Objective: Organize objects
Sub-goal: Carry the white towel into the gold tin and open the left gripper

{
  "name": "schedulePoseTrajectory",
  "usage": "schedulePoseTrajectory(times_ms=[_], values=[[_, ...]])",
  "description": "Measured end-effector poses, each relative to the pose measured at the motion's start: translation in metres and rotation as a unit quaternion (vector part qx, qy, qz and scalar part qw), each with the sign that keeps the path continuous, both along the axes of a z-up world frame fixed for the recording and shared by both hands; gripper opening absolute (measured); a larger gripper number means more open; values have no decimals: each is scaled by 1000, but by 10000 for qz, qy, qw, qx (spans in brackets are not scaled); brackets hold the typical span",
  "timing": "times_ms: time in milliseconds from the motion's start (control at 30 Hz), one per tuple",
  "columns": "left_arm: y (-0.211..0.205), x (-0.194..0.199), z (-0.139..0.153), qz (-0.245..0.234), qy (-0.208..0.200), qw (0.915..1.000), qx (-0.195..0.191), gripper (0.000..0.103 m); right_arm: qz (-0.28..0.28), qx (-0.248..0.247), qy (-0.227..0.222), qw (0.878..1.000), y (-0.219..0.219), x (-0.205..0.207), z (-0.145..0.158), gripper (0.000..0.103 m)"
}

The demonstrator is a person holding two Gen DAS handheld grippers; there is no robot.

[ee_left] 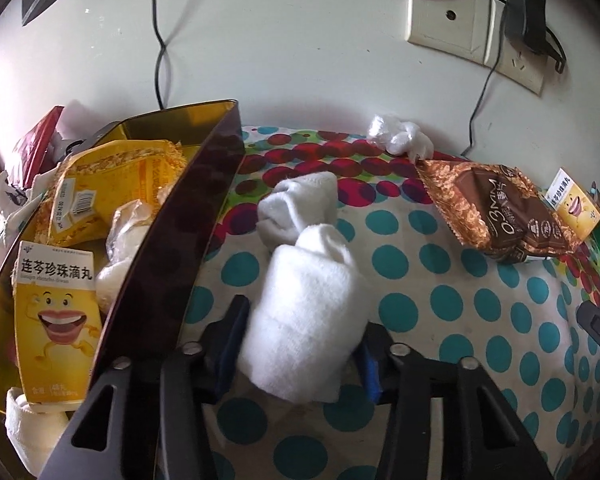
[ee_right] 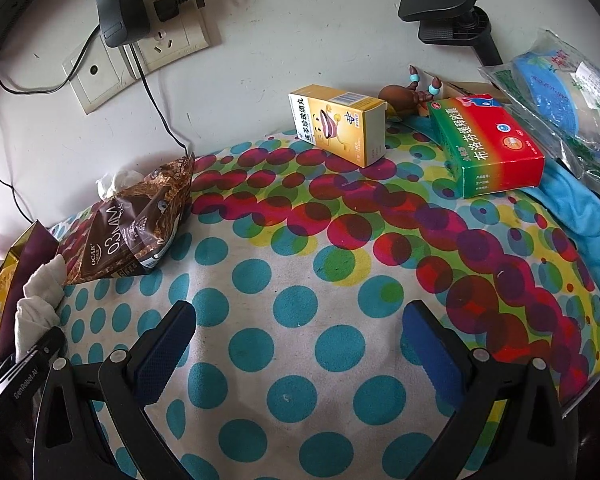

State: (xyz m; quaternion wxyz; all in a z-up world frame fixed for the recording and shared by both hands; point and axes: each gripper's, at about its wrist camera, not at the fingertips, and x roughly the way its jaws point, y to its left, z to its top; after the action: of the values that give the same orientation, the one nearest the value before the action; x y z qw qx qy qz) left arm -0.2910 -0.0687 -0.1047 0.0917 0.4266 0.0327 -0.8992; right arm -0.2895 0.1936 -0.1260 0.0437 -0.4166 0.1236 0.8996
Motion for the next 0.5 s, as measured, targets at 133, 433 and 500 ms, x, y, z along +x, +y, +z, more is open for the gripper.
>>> schedulePoseTrajectory(times_ms=[133,433,500], values=[[-1,3,2,39,51,10000,-9,35,0,4,-1,10000,0,1,0,103],[15,31,26,-335,977,9945,-159,30,8,32,-17,10000,0,1,-1,103],[17,38,32,-433,1180,9920,-104,30,9,24,-13,10000,0,1,-2,103]])
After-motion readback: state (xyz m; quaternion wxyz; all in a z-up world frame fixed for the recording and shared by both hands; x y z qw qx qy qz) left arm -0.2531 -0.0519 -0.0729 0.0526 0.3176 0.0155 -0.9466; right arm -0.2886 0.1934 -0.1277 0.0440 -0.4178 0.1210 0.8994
